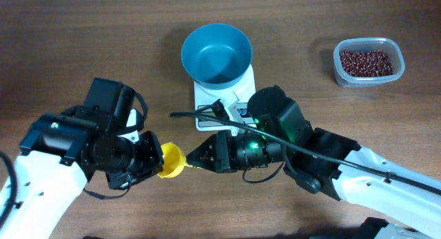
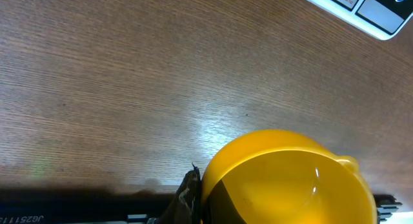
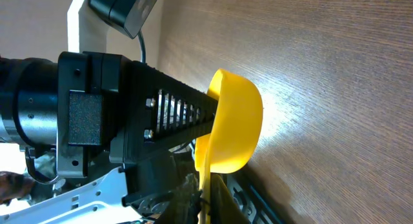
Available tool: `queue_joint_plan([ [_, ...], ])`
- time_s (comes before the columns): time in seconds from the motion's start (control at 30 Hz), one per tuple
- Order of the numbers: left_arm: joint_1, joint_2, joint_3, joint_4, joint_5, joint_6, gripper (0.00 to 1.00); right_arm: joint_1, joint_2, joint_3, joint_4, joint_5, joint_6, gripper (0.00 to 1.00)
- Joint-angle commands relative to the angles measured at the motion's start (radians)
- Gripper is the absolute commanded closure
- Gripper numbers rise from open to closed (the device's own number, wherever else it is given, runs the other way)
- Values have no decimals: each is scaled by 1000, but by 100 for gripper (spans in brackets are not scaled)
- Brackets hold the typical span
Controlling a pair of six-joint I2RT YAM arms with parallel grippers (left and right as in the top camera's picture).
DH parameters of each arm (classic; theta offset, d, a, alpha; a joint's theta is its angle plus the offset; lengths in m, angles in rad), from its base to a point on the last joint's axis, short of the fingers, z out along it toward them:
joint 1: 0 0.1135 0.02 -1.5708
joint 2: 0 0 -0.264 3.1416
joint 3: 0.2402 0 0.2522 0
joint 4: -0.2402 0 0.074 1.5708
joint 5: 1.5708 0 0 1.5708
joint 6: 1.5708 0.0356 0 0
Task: Scoop item into bowl and weigh 50g on scale
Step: 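Close the right gripper on the scoop handle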
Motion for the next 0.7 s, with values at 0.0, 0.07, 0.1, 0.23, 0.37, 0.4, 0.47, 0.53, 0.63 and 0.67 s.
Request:
queue_joint_plan([
  [0.0,-4,-1,2,-1,-15,26,100,-2,-10,14,25,-51,-14,84],
  [0.07,-4,-1,2,0,-15,26,100,-2,-10,14,25,-55,-14,84],
  [0.1,-4,-1,2,-1,-15,26,100,-2,-10,14,25,-55,-14,84],
  [0.23,-4,-1,2,-1,-14,20,100,-2,-10,14,-13,-55,-14,92],
  [0.37,-5,-1,2,0,-15,3,100,-2,-10,14,-16,-55,-14,93],
  [0.4,-5,-1,2,3,-15,3,100,-2,-10,14,-16,-56,-14,93],
  [0.47,-5,-1,2,4,-15,3,100,-2,-10,14,-16,-77,-14,91],
  [0.53,-5,-1,2,14,-15,3,100,-2,-10,14,-16,-81,-14,87],
  [0.63,-5,-1,2,22,-15,-3,100,-2,-10,14,-16,-81,-11,80],
  [0.67,-5,-1,2,22,-19,-18,100,-2,-10,14,-16,-81,-11,80],
])
